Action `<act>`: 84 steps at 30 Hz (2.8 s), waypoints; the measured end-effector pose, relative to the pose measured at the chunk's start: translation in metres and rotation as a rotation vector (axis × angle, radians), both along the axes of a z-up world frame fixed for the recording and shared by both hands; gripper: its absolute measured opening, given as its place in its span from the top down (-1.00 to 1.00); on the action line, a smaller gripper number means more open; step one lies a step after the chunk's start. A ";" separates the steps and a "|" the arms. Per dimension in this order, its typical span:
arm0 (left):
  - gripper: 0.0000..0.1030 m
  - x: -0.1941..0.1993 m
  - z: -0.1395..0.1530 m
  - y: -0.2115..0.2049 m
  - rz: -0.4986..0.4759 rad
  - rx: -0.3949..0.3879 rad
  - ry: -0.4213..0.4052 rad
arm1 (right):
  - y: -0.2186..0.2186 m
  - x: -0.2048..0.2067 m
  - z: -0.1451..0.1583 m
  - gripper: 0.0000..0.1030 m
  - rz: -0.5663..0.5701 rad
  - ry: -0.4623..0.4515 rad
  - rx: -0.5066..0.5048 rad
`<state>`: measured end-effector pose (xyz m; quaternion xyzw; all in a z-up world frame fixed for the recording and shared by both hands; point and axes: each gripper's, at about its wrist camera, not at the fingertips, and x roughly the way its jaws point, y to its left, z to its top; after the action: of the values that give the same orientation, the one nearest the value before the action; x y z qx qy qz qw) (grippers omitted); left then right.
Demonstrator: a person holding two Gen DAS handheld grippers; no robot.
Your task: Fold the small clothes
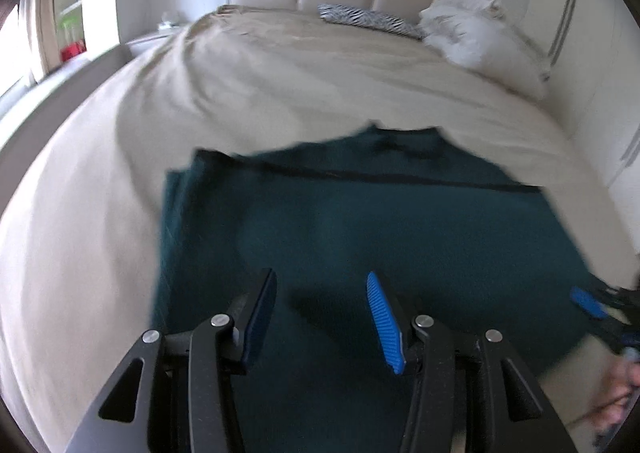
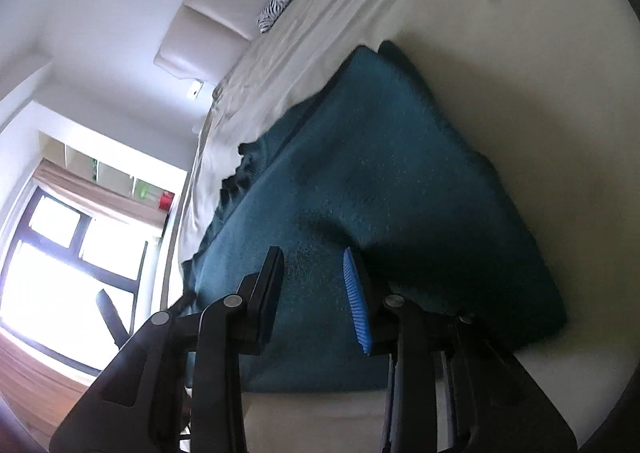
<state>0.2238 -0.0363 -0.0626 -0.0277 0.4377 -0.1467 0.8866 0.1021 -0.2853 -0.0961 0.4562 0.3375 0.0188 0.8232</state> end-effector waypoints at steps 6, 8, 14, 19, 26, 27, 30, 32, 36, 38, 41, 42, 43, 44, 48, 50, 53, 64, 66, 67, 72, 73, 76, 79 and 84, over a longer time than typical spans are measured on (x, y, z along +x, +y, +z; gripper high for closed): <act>-0.05 -0.021 -0.033 0.006 -0.022 -0.054 0.071 | 0.078 0.040 -0.003 0.35 0.220 -0.014 0.064; 0.03 -0.022 -0.033 0.017 -0.032 -0.068 0.068 | 0.089 0.052 -0.022 0.36 0.241 0.032 0.075; 0.05 -0.034 -0.031 0.067 0.010 -0.184 0.073 | 0.037 0.021 -0.028 0.39 0.064 0.025 0.085; -0.06 -0.052 -0.010 0.083 0.090 -0.138 0.032 | -0.024 -0.040 -0.013 0.28 -0.164 0.049 0.062; -0.29 -0.059 0.018 0.048 0.016 -0.169 -0.026 | -0.017 -0.085 -0.017 -0.39 -0.244 0.010 0.156; -0.29 -0.057 0.017 0.040 0.006 -0.167 -0.022 | -0.006 -0.077 -0.022 -0.39 -0.242 0.017 0.169; -0.29 -0.049 0.013 0.024 -0.006 -0.187 -0.004 | 0.008 -0.065 -0.035 -0.39 -0.293 0.066 0.194; -0.29 -0.043 0.007 0.017 -0.005 -0.211 0.020 | 0.007 -0.071 -0.036 -0.39 -0.333 0.041 0.210; -0.29 -0.032 -0.005 0.006 -0.005 -0.240 0.063 | -0.003 -0.077 -0.041 -0.39 -0.413 0.000 0.274; -0.29 -0.028 -0.008 0.001 -0.009 -0.243 0.074 | -0.008 -0.077 -0.041 -0.39 -0.421 0.004 0.292; -0.29 -0.025 -0.010 -0.007 -0.025 -0.245 0.082 | -0.011 -0.074 -0.041 -0.39 -0.439 0.022 0.309; -0.29 -0.024 -0.010 -0.010 -0.030 -0.245 0.083 | -0.012 -0.071 -0.040 -0.39 -0.445 0.026 0.313; -0.29 -0.024 -0.010 -0.013 -0.036 -0.244 0.082 | -0.012 -0.070 -0.040 -0.39 -0.452 0.036 0.318; -0.29 -0.023 -0.009 -0.015 -0.042 -0.242 0.080 | -0.012 -0.069 -0.039 -0.39 -0.458 0.042 0.320; -0.29 -0.017 -0.007 -0.023 -0.055 -0.244 0.080 | -0.010 -0.061 -0.029 -0.35 -0.453 0.056 0.318; -0.29 -0.015 -0.008 -0.025 -0.056 -0.248 0.083 | -0.007 -0.055 -0.020 -0.35 -0.434 0.059 0.274; -0.29 -0.013 -0.010 -0.026 -0.057 -0.250 0.089 | -0.009 -0.047 -0.025 -0.35 -0.432 0.089 0.274; -0.29 0.000 -0.011 -0.035 -0.085 -0.265 0.087 | -0.002 -0.015 -0.031 -0.24 -0.369 -0.004 0.213; -0.29 0.004 -0.012 -0.040 -0.096 -0.271 0.092 | -0.003 -0.005 -0.035 -0.10 -0.360 0.015 0.209; -0.29 0.006 -0.012 -0.043 -0.103 -0.271 0.091 | -0.003 0.000 -0.033 -0.10 -0.351 0.014 0.199; -0.29 0.016 -0.021 -0.053 -0.116 -0.249 0.099 | -0.013 0.028 -0.035 0.26 -0.316 0.010 0.169; -0.29 0.017 -0.022 -0.054 -0.115 -0.247 0.101 | -0.017 0.032 -0.040 0.37 -0.321 0.023 0.180; -0.29 0.021 -0.026 -0.055 -0.114 -0.249 0.109 | -0.024 0.032 -0.048 0.59 -0.329 0.019 0.216; -0.29 0.025 -0.032 -0.054 -0.109 -0.263 0.111 | -0.026 0.028 -0.054 0.73 -0.329 -0.001 0.232; -0.28 0.028 -0.034 -0.053 -0.111 -0.276 0.119 | -0.019 0.021 -0.047 0.78 -0.338 0.013 0.144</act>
<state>0.2514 -0.0896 -0.0968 -0.1336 0.4663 -0.2523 0.8373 0.1236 -0.3039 -0.1428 0.5643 0.2591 -0.0984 0.7776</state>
